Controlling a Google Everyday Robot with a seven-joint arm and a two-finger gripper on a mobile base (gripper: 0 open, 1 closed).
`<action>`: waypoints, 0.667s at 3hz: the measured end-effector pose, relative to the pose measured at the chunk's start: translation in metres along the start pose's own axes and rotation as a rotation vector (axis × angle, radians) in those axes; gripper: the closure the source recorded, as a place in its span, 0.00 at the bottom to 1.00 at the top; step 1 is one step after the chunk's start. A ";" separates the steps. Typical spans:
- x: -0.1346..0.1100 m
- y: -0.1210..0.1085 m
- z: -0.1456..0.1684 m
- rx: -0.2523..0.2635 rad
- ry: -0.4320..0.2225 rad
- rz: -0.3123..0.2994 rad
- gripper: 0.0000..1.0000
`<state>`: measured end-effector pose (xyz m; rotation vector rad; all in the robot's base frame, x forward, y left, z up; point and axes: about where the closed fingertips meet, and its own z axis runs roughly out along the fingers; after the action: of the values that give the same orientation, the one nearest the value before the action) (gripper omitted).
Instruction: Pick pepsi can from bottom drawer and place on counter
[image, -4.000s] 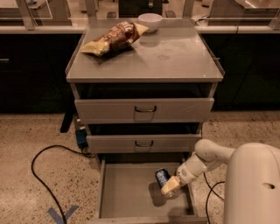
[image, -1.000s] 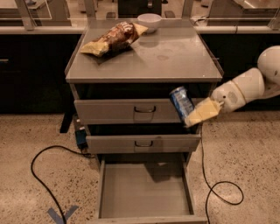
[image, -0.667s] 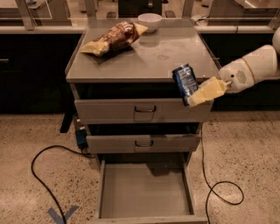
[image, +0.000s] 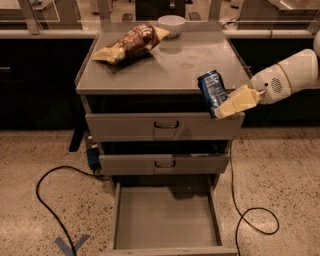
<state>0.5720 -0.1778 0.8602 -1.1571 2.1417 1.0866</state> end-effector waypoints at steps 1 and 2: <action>-0.023 -0.016 -0.006 0.031 -0.035 -0.031 1.00; -0.064 -0.038 -0.007 0.058 -0.089 -0.075 1.00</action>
Offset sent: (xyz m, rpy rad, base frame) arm 0.1479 0.0197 0.1040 0.0983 -0.2945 -0.0608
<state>0.6383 -0.1660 0.8931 -1.1324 2.0314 1.0176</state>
